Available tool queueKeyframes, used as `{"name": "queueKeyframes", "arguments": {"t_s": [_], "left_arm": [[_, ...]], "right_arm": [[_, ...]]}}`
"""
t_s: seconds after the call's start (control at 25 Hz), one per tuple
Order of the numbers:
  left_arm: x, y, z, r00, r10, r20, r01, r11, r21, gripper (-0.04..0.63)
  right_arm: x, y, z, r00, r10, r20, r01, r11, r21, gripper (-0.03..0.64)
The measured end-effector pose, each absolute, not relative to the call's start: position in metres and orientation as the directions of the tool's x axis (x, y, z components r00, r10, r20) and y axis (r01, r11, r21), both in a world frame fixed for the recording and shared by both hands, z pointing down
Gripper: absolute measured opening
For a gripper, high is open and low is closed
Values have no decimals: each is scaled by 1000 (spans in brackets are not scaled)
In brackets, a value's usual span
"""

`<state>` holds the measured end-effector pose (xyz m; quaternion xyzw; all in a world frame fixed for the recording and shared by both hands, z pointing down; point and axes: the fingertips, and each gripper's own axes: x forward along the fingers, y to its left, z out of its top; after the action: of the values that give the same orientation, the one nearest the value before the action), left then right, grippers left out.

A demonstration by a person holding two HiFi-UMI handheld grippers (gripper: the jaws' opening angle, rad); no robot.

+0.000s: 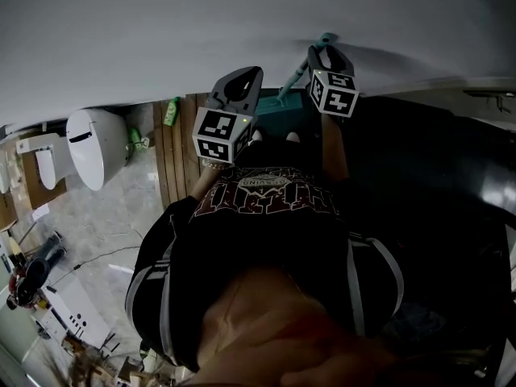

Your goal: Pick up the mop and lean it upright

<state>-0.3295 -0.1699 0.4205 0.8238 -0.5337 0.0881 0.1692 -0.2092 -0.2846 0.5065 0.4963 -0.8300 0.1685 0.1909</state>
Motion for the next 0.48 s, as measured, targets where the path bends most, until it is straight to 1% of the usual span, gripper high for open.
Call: {"name": "queueKeyframes", "arguments": {"t_s": [0.32, 0.48], "left_arm": [[-348, -178, 422, 382, -859, 340, -922, -330, 202, 44], [-349, -179, 422, 372, -863, 341, -926, -319, 202, 44]], "right_arm": [[-215, -305, 516, -390, -776, 495, -910, 408, -78, 156], [-208, -307, 516, -360, -797, 485, -923, 382, -58, 121]]}}
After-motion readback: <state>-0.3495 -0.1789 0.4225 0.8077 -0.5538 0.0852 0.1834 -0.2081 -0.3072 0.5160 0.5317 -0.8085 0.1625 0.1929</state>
